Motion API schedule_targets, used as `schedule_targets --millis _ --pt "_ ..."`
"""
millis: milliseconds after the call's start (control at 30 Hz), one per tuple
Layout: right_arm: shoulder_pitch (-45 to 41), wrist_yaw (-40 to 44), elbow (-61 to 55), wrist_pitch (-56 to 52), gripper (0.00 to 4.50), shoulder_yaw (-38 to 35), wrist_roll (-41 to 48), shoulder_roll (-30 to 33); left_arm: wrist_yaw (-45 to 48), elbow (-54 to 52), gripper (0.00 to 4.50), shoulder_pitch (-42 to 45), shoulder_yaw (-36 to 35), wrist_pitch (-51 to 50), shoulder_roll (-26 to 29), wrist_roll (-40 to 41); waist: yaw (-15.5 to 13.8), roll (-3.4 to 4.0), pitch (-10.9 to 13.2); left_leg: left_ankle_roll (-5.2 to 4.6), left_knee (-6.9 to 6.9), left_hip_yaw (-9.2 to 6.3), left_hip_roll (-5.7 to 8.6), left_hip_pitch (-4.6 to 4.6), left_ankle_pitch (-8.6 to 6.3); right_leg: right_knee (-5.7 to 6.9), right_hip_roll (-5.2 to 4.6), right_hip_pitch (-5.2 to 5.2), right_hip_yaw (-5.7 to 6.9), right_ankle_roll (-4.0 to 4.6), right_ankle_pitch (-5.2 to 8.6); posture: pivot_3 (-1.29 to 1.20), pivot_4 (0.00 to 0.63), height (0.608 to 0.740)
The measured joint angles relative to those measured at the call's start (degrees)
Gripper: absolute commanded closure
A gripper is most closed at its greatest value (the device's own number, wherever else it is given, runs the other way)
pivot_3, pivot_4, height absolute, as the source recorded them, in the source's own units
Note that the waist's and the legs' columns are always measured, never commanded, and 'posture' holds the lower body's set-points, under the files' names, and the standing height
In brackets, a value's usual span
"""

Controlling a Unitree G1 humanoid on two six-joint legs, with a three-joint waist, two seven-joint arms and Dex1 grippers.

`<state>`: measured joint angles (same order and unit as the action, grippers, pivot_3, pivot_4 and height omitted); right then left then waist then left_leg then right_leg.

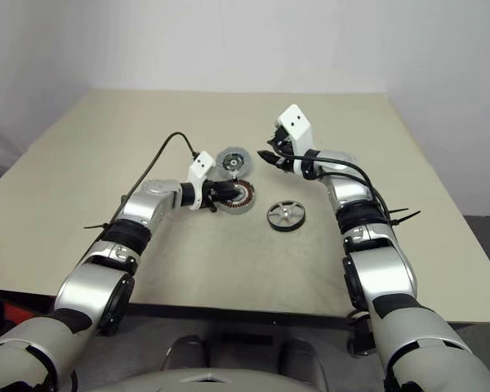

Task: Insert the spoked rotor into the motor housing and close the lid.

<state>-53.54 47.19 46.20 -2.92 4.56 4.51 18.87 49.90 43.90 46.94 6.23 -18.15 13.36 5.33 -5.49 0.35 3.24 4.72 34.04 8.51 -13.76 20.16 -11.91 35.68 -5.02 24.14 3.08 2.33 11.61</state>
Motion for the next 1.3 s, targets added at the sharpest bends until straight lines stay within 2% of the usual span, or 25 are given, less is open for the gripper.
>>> schedule_targets --millis 433,767,967,1300 --pt "0.00 0.07 0.00 0.44 2.52 0.00 0.00 -0.07 -1.21 -0.46 2.85 0.00 -2.62 -0.56 0.04 1.63 0.00 -0.01 0.09 0.00 -0.02 0.00 0.00 0.01 0.00 -0.02 0.00 0.00 0.00 0.00 0.00 0.00 0.000 0.740" --pt "1.12 1.21 -0.73 0.28 2.52 0.23 -0.04 -1.86 -2.39 -6.00 2.85 -1.03 -5.80 -2.35 0.75 4.83 0.13 -0.02 0.12 0.00 -0.05 0.00 -0.02 0.00 0.00 -0.03 0.01 0.00 0.00 0.00 0.00 0.00 0.000 0.740" --pt "6.00 2.02 -7.80 -2.80 2.52 4.11 -0.55 -6.46 -4.07 -12.35 2.85 -5.43 -7.92 -4.70 3.04 6.44 0.12 -0.02 0.12 0.16 -0.35 0.00 -0.01 -0.06 0.09 -0.12 0.04 0.05 0.01 0.00 0.00 0.00 0.000 0.740" --pt "6.22 2.05 -9.09 -5.23 2.52 5.41 -1.12 -7.96 -6.99 -19.02 2.85 -11.49 -9.26 -7.46 4.29 7.92 0.14 -0.06 0.14 0.31 -0.63 0.01 0.00 -0.06 0.19 -0.20 0.06 0.04 0.01 0.00 0.01 0.00 0.000 0.740"
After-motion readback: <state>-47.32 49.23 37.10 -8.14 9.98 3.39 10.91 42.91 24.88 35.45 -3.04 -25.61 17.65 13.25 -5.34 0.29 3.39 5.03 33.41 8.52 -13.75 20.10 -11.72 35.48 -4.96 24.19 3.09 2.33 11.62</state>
